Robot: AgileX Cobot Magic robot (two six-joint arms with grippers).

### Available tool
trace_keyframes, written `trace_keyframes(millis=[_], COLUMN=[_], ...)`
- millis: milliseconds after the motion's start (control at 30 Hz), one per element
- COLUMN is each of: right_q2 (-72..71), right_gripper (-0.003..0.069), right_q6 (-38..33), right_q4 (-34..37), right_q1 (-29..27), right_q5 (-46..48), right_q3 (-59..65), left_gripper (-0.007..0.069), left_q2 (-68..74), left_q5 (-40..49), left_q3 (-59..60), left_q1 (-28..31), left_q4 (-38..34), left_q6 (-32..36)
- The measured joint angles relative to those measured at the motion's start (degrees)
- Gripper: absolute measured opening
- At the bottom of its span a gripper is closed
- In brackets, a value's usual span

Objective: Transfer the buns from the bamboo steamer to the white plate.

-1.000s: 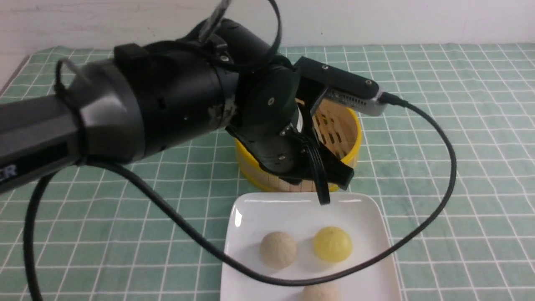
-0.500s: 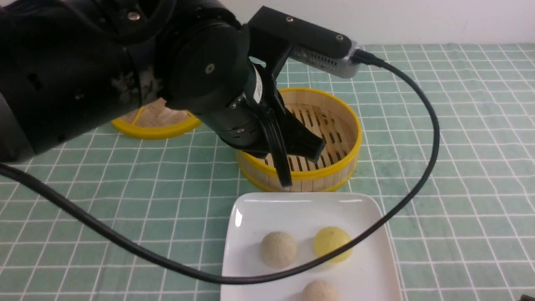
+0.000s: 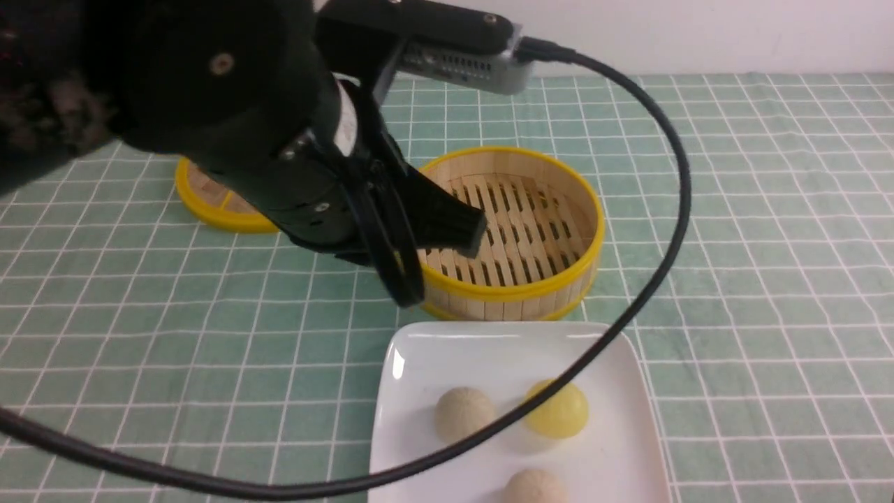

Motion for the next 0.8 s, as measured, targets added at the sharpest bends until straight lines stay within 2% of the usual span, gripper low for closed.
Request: trace_keyframes(millis=[167, 267, 533, 700, 800], right_q2=[0.00, 0.00, 0.00, 0.00, 0.00], right_gripper=[0.0062, 0.0062, 0.0070, 0.0079, 0.0084], right_q6=[0.00, 0.00, 0.00, 0.00, 0.00], right_q4=[0.00, -0.86, -1.56, -1.56, -1.56], right_q1=[-10.50, -14.51, -17.02, -18.50, -18.51], right_q5=[-0.45, -1.83, -2.32, -2.32, -2.32], right_q3=[3.42, 3.73, 3.83, 3.83, 3.83], left_gripper=[0.0043, 0.0043, 0.0043, 0.0043, 0.0043], left_q2=[-6.57, -10.60, -22.15, -33.01, -39.28], left_q5=[4.11, 5.98, 6.19, 6.19, 6.19], left_q3=[0.00, 0.00, 1.60, 7.31, 13.27], left_q1=[0.00, 0.00, 0.00, 0.00, 0.00], left_q4=[2.03, 3.46, 5.89, 6.68, 8.20], left_q6=[0.00, 0.00, -0.16, -3.51, -7.75])
